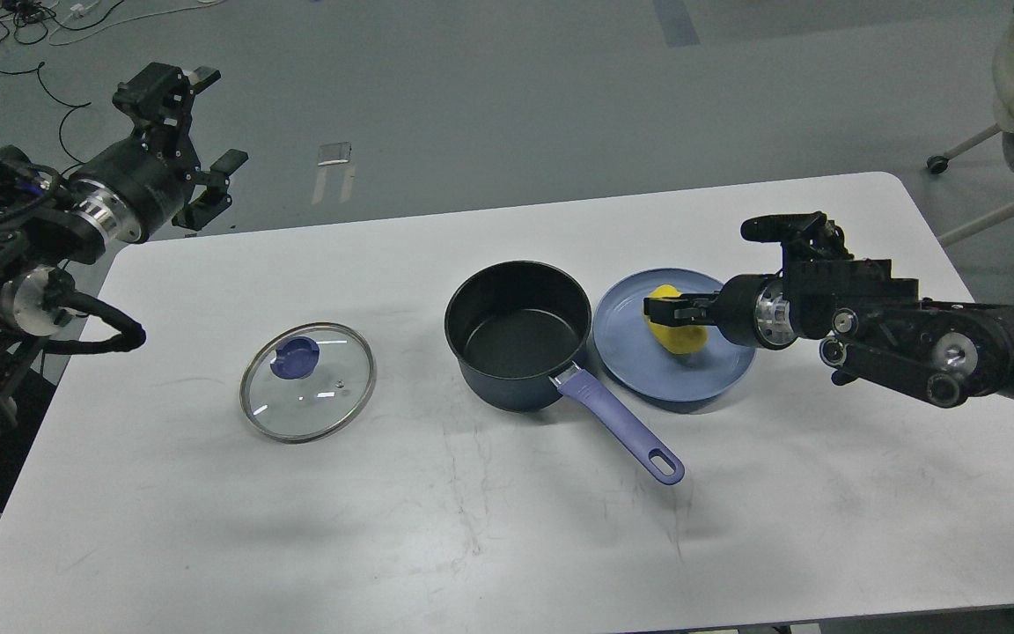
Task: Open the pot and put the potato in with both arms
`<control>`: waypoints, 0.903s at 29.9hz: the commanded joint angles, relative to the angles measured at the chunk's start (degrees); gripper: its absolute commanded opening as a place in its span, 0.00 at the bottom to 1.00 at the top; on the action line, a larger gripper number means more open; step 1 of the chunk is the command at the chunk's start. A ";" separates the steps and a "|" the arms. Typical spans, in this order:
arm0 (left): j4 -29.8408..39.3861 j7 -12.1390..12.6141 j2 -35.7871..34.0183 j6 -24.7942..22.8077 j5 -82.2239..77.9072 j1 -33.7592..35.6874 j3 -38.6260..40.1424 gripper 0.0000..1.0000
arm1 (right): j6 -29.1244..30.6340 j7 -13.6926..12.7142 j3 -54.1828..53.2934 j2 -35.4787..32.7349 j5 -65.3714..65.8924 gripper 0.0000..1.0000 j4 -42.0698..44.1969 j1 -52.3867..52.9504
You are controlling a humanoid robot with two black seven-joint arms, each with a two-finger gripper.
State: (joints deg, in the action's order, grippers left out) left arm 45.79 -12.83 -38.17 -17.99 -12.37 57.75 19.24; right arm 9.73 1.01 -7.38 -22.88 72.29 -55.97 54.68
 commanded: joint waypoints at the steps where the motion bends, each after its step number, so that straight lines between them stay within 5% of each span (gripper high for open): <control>1: 0.00 0.00 0.29 0.15 -0.02 0.34 -0.08 0.98 | 0.11 -0.31 -2.20 -0.94 -3.11 0.54 -5.03 3.40; 13: 0.35 0.79 0.11 -1.26 -0.02 0.78 0.53 0.98 | 0.20 -0.31 -1.85 10.47 -5.93 0.53 -1.17 7.99; 18: 0.44 0.79 0.20 -1.35 0.07 0.69 0.62 0.98 | 0.20 0.05 -0.35 15.23 -5.93 0.73 2.00 6.66; 20: 0.53 0.70 0.11 -1.35 0.07 0.69 0.62 0.98 | 0.38 -0.04 -0.44 15.94 -5.93 0.97 3.14 6.84; 27: 0.88 0.88 0.11 -1.43 0.77 0.69 0.80 0.98 | 0.55 -0.04 -0.88 16.03 -6.37 1.00 3.32 8.24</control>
State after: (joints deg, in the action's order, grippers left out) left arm 46.47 -12.05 -38.04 -19.35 -12.08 58.50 19.94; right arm 10.25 1.01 -8.19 -6.76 66.13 -52.71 62.31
